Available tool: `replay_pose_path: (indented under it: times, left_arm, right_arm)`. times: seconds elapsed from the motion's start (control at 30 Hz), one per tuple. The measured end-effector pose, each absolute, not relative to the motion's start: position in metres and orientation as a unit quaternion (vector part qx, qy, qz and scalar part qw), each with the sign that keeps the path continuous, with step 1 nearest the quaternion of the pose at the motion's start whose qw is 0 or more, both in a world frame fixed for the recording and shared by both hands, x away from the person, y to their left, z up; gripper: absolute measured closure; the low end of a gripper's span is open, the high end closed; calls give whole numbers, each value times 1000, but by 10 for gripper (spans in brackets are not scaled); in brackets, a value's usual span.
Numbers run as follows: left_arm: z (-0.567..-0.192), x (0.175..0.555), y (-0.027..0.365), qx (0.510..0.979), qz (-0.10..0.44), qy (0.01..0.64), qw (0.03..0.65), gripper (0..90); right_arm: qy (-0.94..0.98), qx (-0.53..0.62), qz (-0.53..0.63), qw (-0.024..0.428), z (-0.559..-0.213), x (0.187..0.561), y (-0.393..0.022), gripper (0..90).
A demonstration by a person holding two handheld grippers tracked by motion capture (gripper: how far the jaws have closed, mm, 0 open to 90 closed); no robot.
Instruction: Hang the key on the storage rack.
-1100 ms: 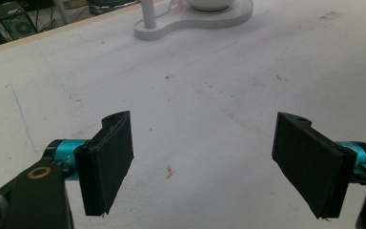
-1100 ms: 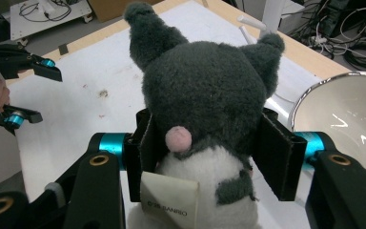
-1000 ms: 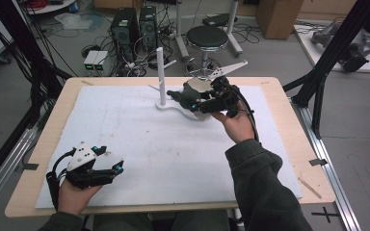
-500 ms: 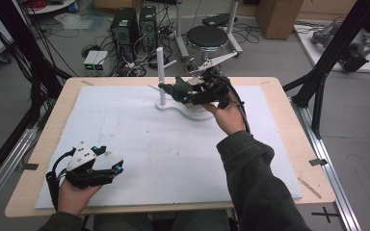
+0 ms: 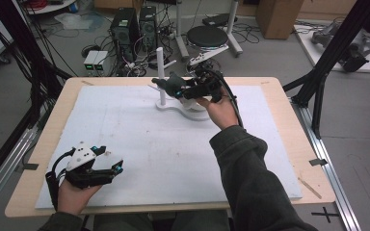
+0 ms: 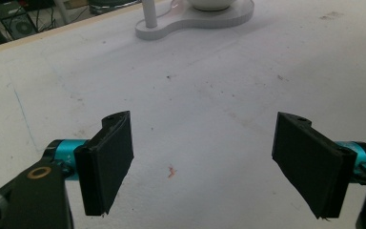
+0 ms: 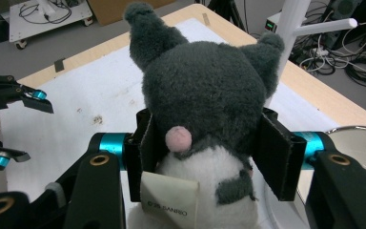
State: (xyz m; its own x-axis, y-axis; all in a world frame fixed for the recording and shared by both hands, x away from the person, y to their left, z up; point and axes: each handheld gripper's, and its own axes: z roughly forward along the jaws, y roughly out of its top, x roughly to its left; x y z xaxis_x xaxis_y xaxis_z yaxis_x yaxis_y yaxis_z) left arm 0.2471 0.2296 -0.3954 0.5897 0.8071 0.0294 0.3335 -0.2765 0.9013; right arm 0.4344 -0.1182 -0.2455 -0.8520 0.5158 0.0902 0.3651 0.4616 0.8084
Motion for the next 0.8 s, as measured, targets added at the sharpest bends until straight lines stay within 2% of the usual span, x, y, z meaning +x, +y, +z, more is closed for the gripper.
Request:
replay_pose_path:
  times: [0.8]
  left_arm:
    - [-395,248,232,757,254,377,470,220]
  right_arm:
    - [847,269,450,92,-240,455,-100,459]
